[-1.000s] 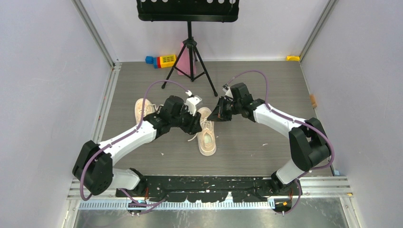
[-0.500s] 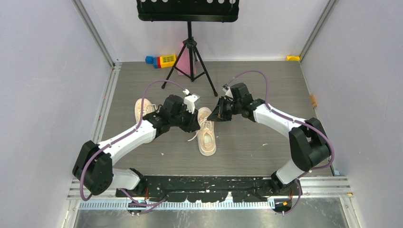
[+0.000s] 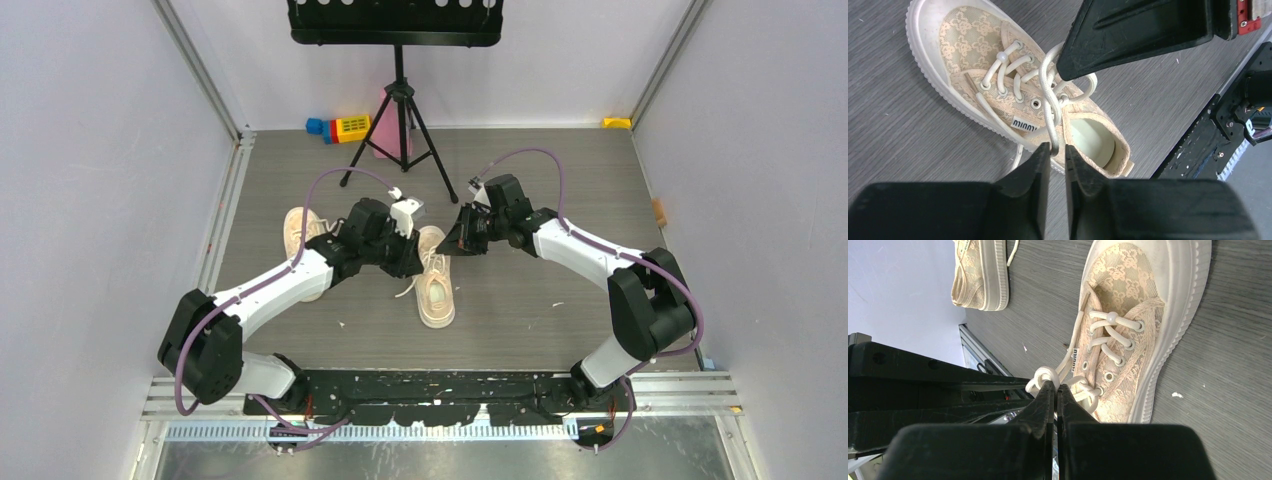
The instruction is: Tie the shoes
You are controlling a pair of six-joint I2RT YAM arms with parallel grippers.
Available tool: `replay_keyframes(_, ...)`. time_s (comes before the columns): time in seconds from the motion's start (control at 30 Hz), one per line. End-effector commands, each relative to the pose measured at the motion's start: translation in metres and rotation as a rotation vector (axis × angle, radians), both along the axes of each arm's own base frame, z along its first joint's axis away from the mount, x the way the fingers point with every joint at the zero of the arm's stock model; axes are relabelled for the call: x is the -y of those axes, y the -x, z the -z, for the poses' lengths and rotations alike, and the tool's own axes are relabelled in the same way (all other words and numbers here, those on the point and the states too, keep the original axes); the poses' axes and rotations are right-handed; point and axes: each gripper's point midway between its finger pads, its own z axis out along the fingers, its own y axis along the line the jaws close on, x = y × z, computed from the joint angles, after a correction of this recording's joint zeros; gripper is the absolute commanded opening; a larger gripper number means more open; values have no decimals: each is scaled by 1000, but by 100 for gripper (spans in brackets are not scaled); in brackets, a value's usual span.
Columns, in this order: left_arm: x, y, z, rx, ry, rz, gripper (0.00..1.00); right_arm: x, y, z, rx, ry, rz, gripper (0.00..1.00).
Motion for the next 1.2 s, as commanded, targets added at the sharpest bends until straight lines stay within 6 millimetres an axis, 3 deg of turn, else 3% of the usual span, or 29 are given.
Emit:
replay_keyframes(0.0,6,-12,-25,70,67,-23,26,-4,-7,-32,78,-57,-2,0)
replay_keyframes(0.1,6,-13,-26,74,64,-31,23,-5,-7,-32,79,-57,-2,0)
replay_keyframes(0.23,5,-13,-26,69,61,-31,6,-5,-8,-33,80,-59,0,0)
replay_keyframes(0.4,3,-10,-26,70,58,-28,0,-5,-8,-35,81,-62,-1,0)
replay_keyframes(0.57,4,-5,-30,58,78,-24,0,-5,-8,-36,83,-63,0,0)
replay_keyframes(0.73,20,0,-37,12,171,0,0,-6,-9,-36,85,-64,1,0)
replay_keyframes(1.17,46,-7,-16,-11,174,11,0,-7,-10,-37,84,-71,2,0)
